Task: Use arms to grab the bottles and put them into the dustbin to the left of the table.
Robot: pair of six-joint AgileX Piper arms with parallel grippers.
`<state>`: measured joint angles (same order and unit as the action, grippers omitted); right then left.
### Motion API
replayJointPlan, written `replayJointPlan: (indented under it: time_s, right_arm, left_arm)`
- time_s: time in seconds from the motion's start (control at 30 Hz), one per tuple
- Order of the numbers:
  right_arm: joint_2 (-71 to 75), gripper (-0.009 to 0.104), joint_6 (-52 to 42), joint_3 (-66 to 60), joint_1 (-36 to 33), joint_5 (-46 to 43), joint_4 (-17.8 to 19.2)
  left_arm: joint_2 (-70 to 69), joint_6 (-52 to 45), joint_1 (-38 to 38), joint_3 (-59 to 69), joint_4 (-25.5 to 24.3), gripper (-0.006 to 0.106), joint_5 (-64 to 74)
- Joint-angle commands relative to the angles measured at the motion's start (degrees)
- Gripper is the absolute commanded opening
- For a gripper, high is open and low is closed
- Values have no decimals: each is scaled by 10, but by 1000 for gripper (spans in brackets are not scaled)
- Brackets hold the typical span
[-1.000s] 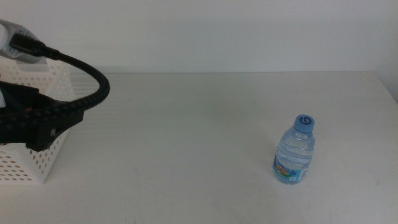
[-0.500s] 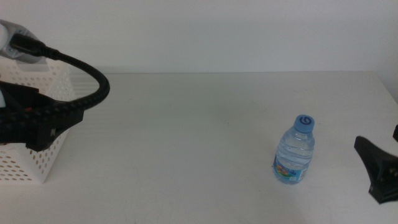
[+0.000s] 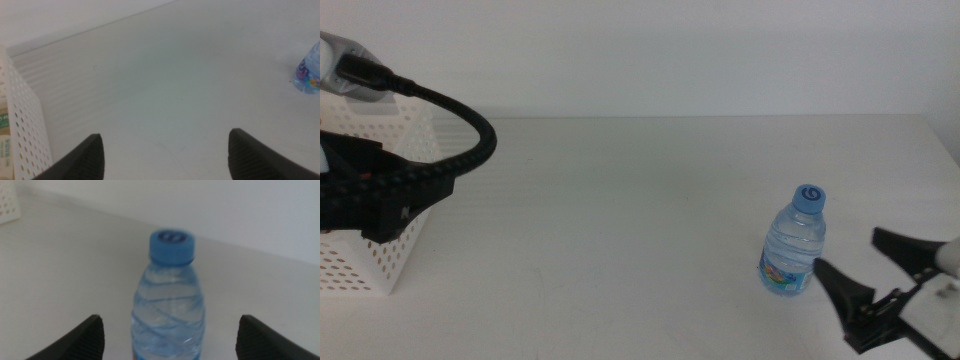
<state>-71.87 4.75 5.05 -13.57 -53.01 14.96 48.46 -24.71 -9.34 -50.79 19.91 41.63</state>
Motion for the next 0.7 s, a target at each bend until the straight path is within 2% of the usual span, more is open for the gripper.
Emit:
replayJointPlan:
  time_s: [0.0, 0.17, 0.43, 0.57, 0.67]
  right_arm:
    - [-51, 78, -1, 12, 0, -107, 10]
    - [-166, 82, -12, 22, 0, -242, 12]
    - [-248, 82, -18, 71, 0, -241, 20]
    - [-248, 82, -47, 86, 0, -241, 0]
    - [-248, 82, -47, 105, 0, -241, 23]
  left_arm:
    - [-5, 7, -2, -15, 14, 76, -32]
    - [-5, 7, -2, -15, 14, 76, -32]
    - [-5, 7, -2, -15, 14, 76, -32]
    - [-5, 7, -2, -15, 14, 76, -32]
    - [-5, 7, -2, -15, 14, 76, -32]
